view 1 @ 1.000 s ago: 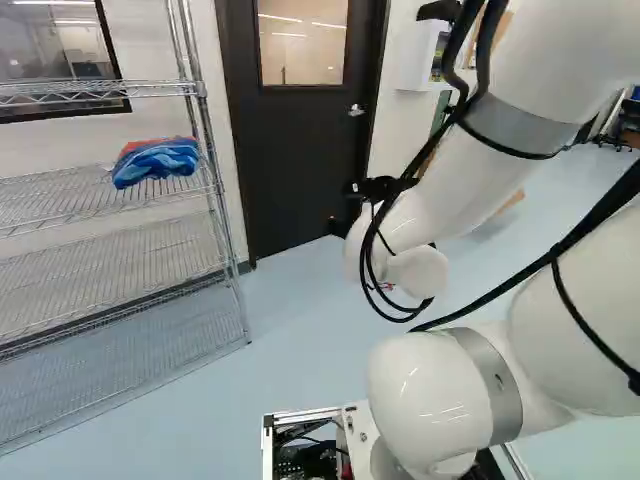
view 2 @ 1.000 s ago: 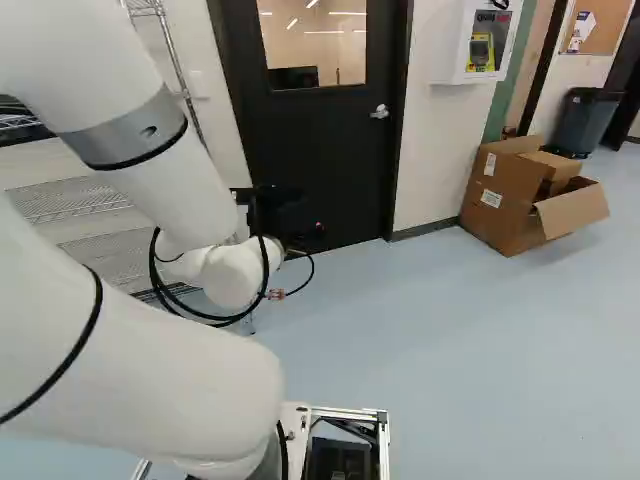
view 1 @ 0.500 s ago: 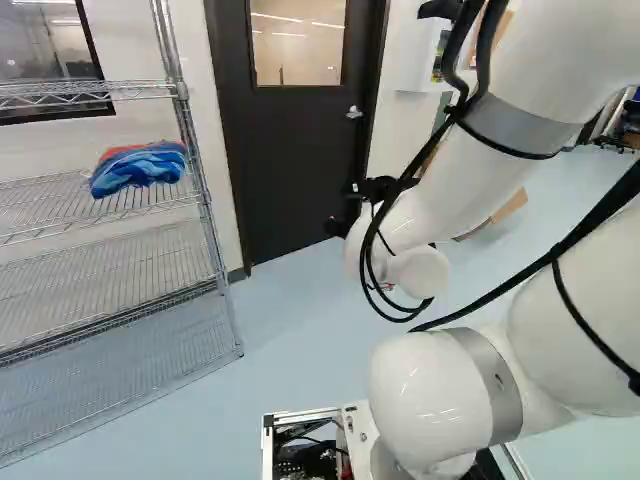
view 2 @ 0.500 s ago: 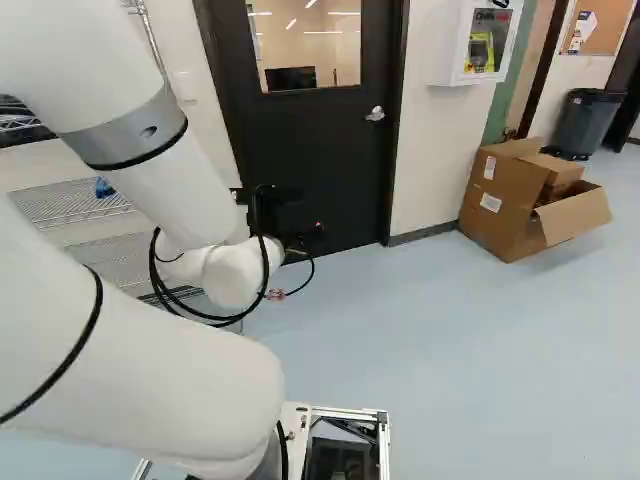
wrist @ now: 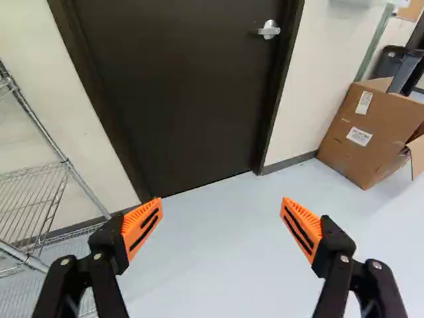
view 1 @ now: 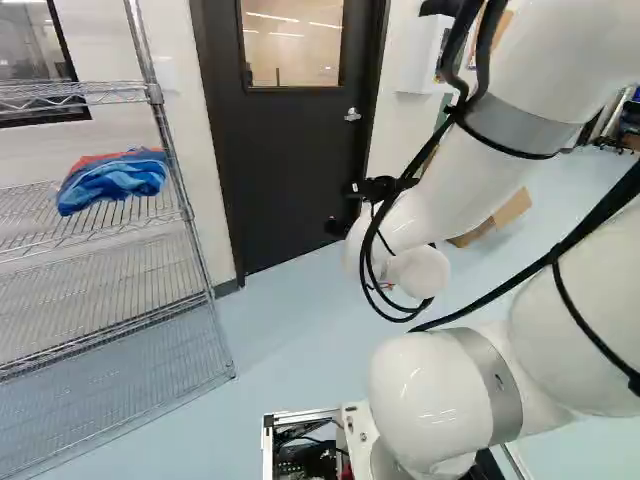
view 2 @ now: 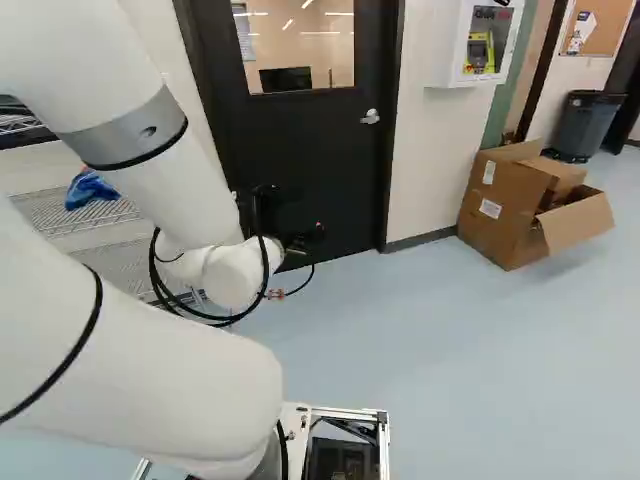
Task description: Open the door and move inside
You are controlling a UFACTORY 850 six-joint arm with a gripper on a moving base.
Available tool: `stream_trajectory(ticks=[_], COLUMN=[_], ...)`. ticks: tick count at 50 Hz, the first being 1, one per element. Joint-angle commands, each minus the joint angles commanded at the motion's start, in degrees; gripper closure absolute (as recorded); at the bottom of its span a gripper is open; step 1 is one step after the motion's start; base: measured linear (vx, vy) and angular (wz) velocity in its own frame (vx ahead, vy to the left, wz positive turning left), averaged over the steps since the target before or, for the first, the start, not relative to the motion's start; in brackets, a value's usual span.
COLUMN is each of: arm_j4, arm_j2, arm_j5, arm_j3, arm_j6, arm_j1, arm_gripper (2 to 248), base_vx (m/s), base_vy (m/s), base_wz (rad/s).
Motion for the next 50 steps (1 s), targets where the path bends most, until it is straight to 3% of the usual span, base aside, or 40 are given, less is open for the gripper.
stream_trajectory(ticks=[15,50], arm_j4=[0.0,0.0], arm_j2=[0.0,0.0], arm_j5=[0.0,0.0], arm_j3=[0.0,0.0], arm_j6=[0.0,0.0], arm_j1=[0.0,0.0], arm_gripper=[3,3], base_vx=[0.179,0.181], base_vy=[-0.007,-0.04], base_wz=[-0.047,-0.217])
